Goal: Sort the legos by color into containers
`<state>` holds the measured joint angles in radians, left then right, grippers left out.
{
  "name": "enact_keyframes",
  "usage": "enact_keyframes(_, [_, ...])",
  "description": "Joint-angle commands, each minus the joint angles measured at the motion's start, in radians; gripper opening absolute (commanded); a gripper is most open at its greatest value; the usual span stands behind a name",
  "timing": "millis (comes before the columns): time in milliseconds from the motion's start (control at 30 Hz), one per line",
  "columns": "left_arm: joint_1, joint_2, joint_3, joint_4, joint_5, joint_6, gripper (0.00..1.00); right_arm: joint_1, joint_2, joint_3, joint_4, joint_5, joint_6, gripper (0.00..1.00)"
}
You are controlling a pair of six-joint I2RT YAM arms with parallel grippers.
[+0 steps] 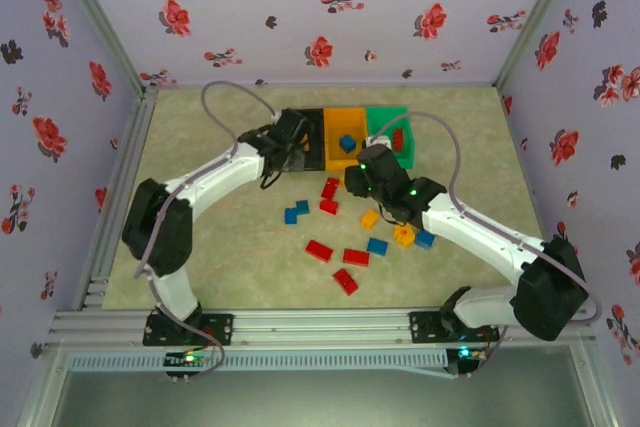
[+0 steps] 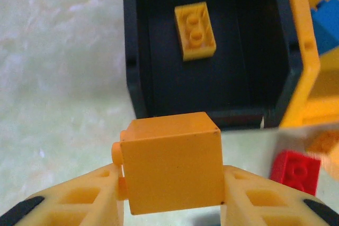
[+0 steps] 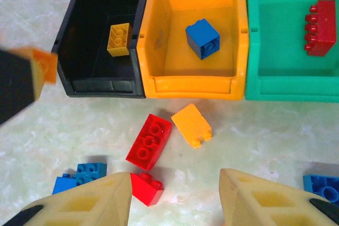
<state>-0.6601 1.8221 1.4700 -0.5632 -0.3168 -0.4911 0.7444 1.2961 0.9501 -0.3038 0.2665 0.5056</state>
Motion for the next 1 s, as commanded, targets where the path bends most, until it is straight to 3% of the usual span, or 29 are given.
enact_keyframes(0, [0.038, 0.100, 0.132, 0.043, 0.019, 0.082, 0.35, 0.007, -0.037, -0.032, -0.026, 0.025, 0.002, 0.48])
enact_keyframes(200, [0.088, 0.279, 0.365, 0.000, 0.070, 0.107, 0.34, 0.007, -0.080, -0.075, -0.029, 0.027, 0.022, 0.49])
enact_keyframes(500, [0.109, 0.431, 0.541, -0.006, 0.064, 0.128, 0.35, 0.007, -0.111, -0.087, -0.035, 0.037, 0.017, 0.49])
enact_keyframes(700, [0.111, 0.437, 0.574, -0.019, 0.065, 0.118, 0.67, 0.007, -0.115, -0.094, -0.038, 0.037, 0.016, 0.50])
enact_keyframes(967, [0.093, 0.237, 0.469, -0.047, 0.062, 0.097, 0.74, 0.007, -0.113, -0.105, -0.019, 0.033, 0.010, 0.51])
